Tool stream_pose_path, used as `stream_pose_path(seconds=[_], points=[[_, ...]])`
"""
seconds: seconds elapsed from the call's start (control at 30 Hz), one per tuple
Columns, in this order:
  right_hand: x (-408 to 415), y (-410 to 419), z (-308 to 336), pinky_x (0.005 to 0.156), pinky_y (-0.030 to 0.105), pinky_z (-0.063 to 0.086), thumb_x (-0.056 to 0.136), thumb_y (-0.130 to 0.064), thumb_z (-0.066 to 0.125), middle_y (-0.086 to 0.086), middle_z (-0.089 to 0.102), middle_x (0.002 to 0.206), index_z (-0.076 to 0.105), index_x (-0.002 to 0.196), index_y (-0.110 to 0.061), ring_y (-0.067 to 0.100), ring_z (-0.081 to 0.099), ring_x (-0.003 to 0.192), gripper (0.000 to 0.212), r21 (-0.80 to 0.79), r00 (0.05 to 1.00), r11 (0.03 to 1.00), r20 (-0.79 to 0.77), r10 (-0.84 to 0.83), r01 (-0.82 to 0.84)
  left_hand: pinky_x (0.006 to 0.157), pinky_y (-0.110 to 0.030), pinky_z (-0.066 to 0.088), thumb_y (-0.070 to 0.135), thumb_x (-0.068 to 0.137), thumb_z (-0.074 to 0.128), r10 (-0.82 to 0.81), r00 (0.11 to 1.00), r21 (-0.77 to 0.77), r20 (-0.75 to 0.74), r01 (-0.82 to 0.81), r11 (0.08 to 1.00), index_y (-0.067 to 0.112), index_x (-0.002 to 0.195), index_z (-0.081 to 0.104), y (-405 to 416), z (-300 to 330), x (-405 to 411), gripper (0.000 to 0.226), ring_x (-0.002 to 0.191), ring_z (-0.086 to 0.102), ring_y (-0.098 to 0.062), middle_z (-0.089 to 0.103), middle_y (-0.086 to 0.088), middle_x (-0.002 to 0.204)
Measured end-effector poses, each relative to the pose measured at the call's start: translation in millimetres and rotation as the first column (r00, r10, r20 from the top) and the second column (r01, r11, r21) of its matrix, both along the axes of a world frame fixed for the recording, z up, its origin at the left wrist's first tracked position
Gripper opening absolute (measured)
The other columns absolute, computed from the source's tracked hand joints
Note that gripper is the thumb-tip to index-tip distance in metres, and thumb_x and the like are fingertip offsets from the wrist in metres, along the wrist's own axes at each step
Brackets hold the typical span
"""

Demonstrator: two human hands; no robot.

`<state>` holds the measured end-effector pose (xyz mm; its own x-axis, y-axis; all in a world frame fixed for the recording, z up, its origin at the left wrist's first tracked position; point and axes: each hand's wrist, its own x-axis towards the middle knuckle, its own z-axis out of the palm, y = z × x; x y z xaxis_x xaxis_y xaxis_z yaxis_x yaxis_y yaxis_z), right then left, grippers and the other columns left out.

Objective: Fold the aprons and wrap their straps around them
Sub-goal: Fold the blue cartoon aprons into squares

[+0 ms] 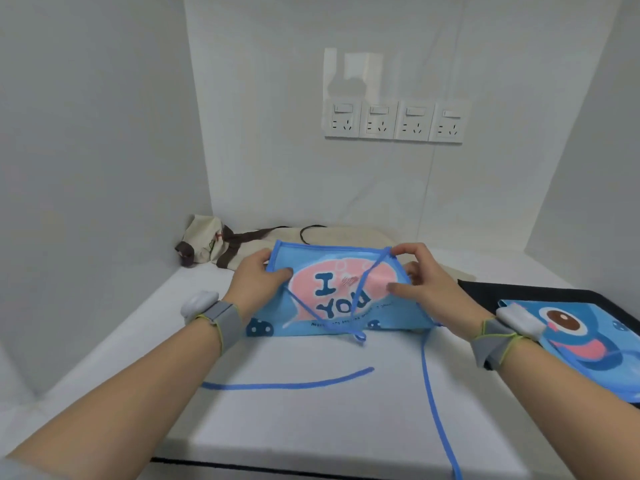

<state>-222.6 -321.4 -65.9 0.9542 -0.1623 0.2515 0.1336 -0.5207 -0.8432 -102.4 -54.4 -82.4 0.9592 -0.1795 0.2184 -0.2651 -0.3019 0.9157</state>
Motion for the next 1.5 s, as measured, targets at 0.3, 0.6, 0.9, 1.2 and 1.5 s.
stream_pose_path(seconds=[0.3,0.6,0.9,1.2,1.5], points=[[85.5,-4.8,-26.2,0.071,0.033,0.042,0.082,-0.011,0.058,0.0,0.06,0.086,0.053,0.102,-0.022,0.023,0.057,0.082,0.023,-0.316,0.965,0.926,-0.092,-0.245,0.205,0.089,-0.036,0.046,0.038,0.09,0.062,0.093,0.992,0.186,0.083,-0.107,0.977,0.026,0.13,0.044,-11.2,-15.8,49.6,0.045,0.101,0.059,-0.021,0.059,-0.002,0.112],[106.0,-3.2,-45.4,0.074,0.034,0.041,0.091,-0.04,0.048,0.005,0.051,0.1,0.044,0.112,-0.02,0.03,0.053,0.088,0.03,-0.682,0.879,0.722,-0.266,-0.395,0.118,0.104,-0.037,0.032,0.041,0.095,0.048,-0.255,0.907,0.695,0.334,-0.054,0.717,0.03,0.122,0.059,-41.7,-50.2,32.2,0.031,0.127,0.042,-0.015,0.052,0.009,0.129],[87.2,-30.0,-47.0,0.074,0.032,0.042,0.089,-0.022,0.058,0.003,0.061,0.098,0.054,0.099,-0.023,0.024,0.057,0.093,0.011,-0.536,0.897,0.833,-0.292,-0.333,0.135,0.119,-0.053,-0.002,0.049,0.102,0.021,-0.383,0.921,0.825,0.071,0.162,0.542,0.042,0.15,0.021,-51.4,-72.5,20.3,0.048,0.15,-0.001,-0.011,0.011,0.016,0.16],[23.0,-84.2,-31.2,0.066,0.023,0.043,0.08,-0.008,0.06,-0.006,0.068,0.084,0.068,0.078,-0.021,0.013,0.063,0.082,0.015,-0.395,0.882,0.875,-0.253,-0.396,0.28,0.11,-0.039,0.03,0.025,0.097,0.041,-0.47,0.795,0.65,0.383,0.129,0.749,0.022,0.129,0.053,-95.6,-51.8,-6.5,0.035,0.125,0.045,-0.017,0.054,0.006,0.127],[-10.3,-79.2,-47.0,0.064,0.023,0.042,0.077,-0.019,0.075,-0.004,0.061,0.077,0.066,0.077,-0.017,0.009,0.054,0.067,0.009,-0.33,0.903,0.926,-0.315,-0.292,0.185,0.094,-0.038,0.039,0.04,0.095,0.05,-0.579,0.756,0.763,0.306,0.169,0.624,0.027,0.123,0.056,-164.6,-60.3,-36.6,0.031,0.118,0.046,-0.02,0.055,0.007,0.125]])
